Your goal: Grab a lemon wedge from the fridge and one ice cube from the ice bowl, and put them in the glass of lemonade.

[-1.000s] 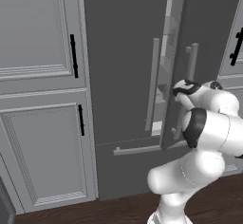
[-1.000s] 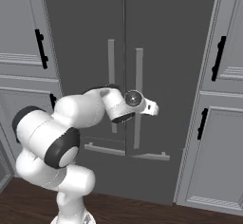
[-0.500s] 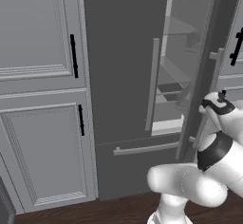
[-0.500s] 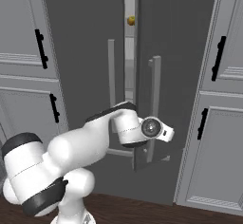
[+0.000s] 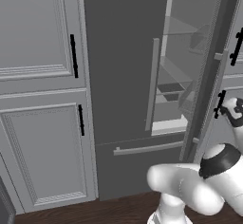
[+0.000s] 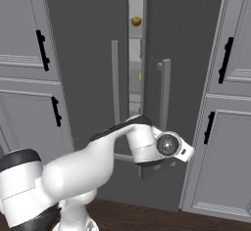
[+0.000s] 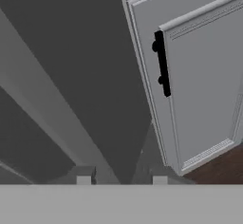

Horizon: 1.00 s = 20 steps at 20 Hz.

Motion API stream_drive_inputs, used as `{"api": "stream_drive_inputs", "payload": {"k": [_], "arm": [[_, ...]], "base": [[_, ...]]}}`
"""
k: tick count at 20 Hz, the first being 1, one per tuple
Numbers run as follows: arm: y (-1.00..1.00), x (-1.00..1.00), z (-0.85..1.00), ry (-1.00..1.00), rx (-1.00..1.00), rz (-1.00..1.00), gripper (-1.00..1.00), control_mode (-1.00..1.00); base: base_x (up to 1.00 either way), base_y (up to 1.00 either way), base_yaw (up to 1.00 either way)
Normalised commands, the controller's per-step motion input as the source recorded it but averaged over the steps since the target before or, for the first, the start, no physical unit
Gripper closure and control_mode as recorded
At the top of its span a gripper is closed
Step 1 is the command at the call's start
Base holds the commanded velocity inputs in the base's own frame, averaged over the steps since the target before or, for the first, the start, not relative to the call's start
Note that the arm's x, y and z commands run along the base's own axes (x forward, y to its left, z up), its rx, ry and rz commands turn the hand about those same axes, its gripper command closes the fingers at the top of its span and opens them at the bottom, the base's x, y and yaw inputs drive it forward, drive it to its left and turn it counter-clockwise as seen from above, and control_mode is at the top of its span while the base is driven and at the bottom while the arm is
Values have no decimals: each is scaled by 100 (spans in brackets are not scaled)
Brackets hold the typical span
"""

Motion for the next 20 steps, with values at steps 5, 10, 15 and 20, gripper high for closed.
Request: {"api": "stream_drive_inputs", "payload": {"k": [5,10,15,20], "arm": [[3,-99,88,-25,0,0,-100,-100],[62,-65,100,-12,-14,0,-100,-100],[100,-3,98,17,-41,0,-100,-100],[100,40,60,55,-54,0,-100,-100]], "base": [[0,0,0],[0,0,0],[0,0,0],[0,0,0]]}}
